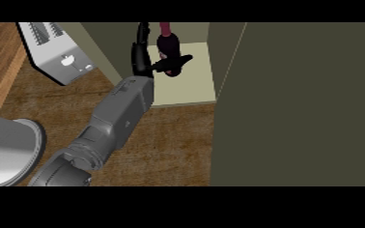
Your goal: Pick up the wine, place it into the cabinet and close the cabinet
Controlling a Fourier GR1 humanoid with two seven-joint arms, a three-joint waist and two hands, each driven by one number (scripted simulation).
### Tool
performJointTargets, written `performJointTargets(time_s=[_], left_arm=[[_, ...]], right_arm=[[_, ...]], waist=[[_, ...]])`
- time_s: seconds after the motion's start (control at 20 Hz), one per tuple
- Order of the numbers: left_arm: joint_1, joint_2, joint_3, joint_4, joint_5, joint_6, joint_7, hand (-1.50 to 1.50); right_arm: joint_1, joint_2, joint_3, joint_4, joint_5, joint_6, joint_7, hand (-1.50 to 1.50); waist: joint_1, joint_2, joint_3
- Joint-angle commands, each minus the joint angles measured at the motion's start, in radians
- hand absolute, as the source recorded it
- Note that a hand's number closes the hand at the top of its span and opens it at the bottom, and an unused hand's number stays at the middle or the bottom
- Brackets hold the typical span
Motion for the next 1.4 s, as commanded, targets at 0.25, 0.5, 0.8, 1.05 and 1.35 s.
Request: performJointTargets(time_s=[0.25,0.5,0.8,1.05,1.35], left_arm=[[0.069,-0.004,0.033,-0.013,0.011,-0.025,-0.081,-1.5],[0.067,0.043,0.03,-0.003,-0.001,-0.076,-0.071,-1.5],[0.094,0.021,0.023,-0.009,-0.014,-0.164,-0.106,-1.5],[0.071,-0.004,0.009,-0.009,-0.018,-0.178,-0.093,-1.5],[0.078,-0.004,0.014,-0.023,0.022,-0.212,-0.085,-1.5]], right_arm=[[0.048,0.004,-0.014,-0.059,-0.047,0.018,-0.02,-1.5],[0.053,0.019,0.008,-0.062,-0.026,0.011,-0.024,-1.5],[-0.019,0.011,0.003,-0.069,-0.048,-0.024,0.044,-1.5],[-0.032,0.023,0.033,0.002,0.001,-0.02,0.004,-1.5],[-0.066,0.003,0.003,-0.027,-0.046,-0.04,0.057,-1.5]], waist=[[0.01,0.002,-0.004],[0.007,0.004,-0.004],[0.013,0.002,-0.005],[0.019,-0.001,-0.005],[0.014,-0.005,-0.004]])
